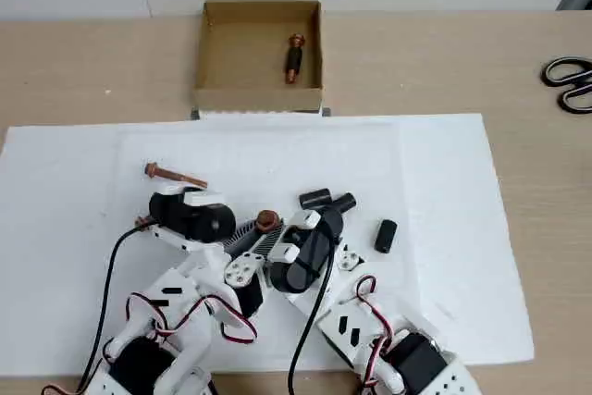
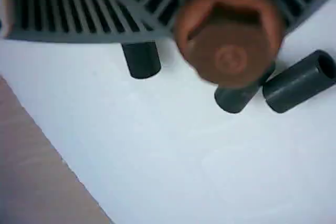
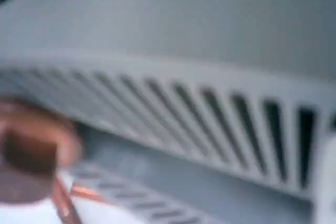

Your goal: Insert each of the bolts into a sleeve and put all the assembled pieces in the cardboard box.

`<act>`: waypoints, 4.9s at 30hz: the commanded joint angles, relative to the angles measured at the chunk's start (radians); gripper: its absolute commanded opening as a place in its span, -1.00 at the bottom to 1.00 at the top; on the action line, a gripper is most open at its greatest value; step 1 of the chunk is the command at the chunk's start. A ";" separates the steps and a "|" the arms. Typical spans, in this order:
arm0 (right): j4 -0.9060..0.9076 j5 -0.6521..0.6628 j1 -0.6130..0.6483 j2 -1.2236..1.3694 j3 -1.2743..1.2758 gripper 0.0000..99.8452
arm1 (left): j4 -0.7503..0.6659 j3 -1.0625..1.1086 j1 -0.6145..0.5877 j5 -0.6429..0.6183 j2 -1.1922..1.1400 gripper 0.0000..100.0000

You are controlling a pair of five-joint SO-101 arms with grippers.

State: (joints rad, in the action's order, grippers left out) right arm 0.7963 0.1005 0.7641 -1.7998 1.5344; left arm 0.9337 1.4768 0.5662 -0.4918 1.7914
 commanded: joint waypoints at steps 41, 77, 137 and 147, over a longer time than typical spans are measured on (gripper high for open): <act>-0.050 0.014 -0.012 -0.008 -0.032 -1.00 | 0.025 -0.120 -0.003 0.120 -0.003 -0.70; -0.101 -0.163 -0.404 0.050 -0.236 -1.00 | 0.026 0.051 -0.664 0.324 0.002 -0.99; -0.309 -0.164 -0.363 2.637 -2.507 -0.99 | 0.038 0.061 -0.698 0.324 0.002 -0.99; -0.234 -0.157 -0.360 2.756 -2.641 -0.99 | 0.103 0.061 -0.698 0.321 0.002 -0.99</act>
State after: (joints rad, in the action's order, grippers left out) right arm 0.5340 -0.0667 0.3989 0.9866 -1.0311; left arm 1.0273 1.5827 -0.1274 -0.1726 1.7806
